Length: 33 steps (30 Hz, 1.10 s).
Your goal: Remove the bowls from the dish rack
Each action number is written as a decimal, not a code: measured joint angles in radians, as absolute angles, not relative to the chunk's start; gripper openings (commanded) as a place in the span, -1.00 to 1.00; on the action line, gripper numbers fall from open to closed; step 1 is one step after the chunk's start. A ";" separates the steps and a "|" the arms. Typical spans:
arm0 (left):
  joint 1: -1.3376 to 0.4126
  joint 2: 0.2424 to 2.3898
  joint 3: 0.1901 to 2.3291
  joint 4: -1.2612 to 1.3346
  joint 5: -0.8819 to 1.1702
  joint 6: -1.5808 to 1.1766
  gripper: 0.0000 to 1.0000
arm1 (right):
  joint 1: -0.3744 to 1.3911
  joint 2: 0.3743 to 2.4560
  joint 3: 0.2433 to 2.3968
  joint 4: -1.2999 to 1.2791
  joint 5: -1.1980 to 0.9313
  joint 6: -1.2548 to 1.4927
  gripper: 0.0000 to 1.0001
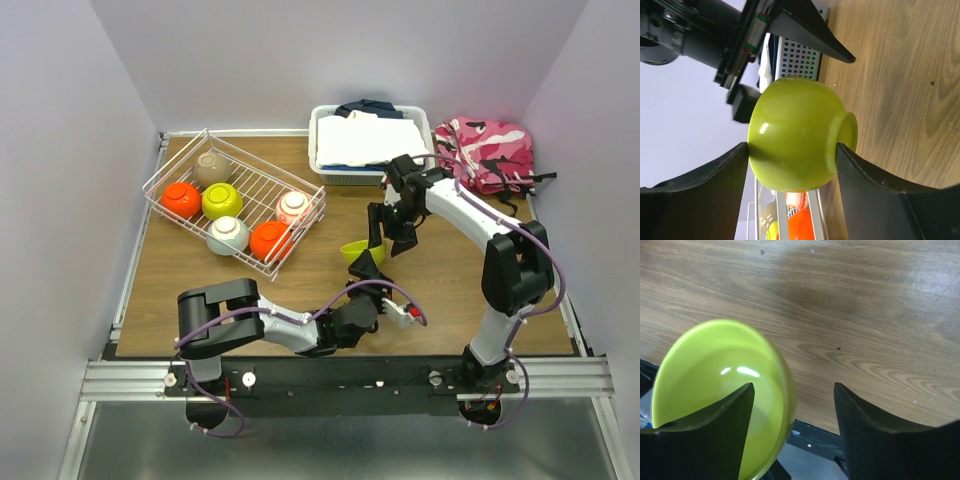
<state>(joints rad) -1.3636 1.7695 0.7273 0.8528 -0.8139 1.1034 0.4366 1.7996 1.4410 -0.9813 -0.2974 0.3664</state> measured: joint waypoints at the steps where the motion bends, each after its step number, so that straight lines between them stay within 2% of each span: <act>1: -1.364 1.772 0.727 0.860 -0.817 1.107 -0.54 | 0.438 1.813 1.446 -0.994 -0.297 0.360 0.21; 2: -1.364 1.775 0.727 0.867 -0.818 1.110 -0.54 | 0.438 1.823 1.452 -1.000 -0.297 0.355 0.14; 5: -1.366 1.785 0.727 0.874 -0.819 1.117 -0.49 | 0.441 1.844 1.468 -1.012 -0.295 0.352 -0.30; 6: -1.368 1.789 0.727 0.875 -0.819 1.119 -0.43 | 0.444 1.850 1.474 -1.016 -0.295 0.350 -0.61; 7: -1.369 1.790 0.727 0.875 -0.819 1.121 -0.39 | 0.445 1.853 1.483 -1.023 -0.293 0.345 -0.76; 8: -1.370 1.792 0.727 0.876 -0.820 1.122 -0.34 | 0.446 1.855 1.491 -1.027 -0.292 0.343 -0.88; 9: -1.370 1.794 0.727 0.878 -0.822 1.144 -0.16 | 0.446 1.856 1.496 -1.028 -0.279 0.346 -0.98; 11: -1.380 1.794 0.728 0.892 -0.823 1.164 0.07 | 0.446 1.868 1.515 -1.048 -0.266 0.342 -0.99; 12: -1.382 1.794 0.727 0.891 -0.824 1.168 0.32 | 0.446 1.871 1.518 -1.057 -0.259 0.340 -0.99; 14: -1.381 1.799 0.727 0.896 -0.826 1.171 0.51 | 0.447 1.878 1.528 -1.072 -0.252 0.339 -0.99; 15: -1.381 1.800 0.727 0.898 -0.827 1.171 0.70 | 0.447 1.881 1.534 -1.077 -0.250 0.338 -0.99; 18: -1.382 1.800 0.726 0.918 -0.840 1.166 0.95 | 0.450 1.881 1.542 -1.082 -0.244 0.337 -0.99; 24: -1.378 1.795 0.725 0.902 -0.875 1.084 0.98 | 0.439 1.878 1.551 -1.065 -0.221 0.347 -0.99; 28: -1.377 1.732 0.725 0.774 -0.875 0.949 0.98 | 0.387 1.859 1.534 -1.003 -0.192 0.371 -0.99; 33: -1.375 1.621 0.766 0.547 -0.833 0.712 0.98 | 0.283 1.734 1.386 -0.841 -0.105 0.432 -0.99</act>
<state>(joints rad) -1.3746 1.6207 0.7662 0.5472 -0.8330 0.7116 0.2829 1.7344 1.3857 -0.8413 -0.1051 0.4324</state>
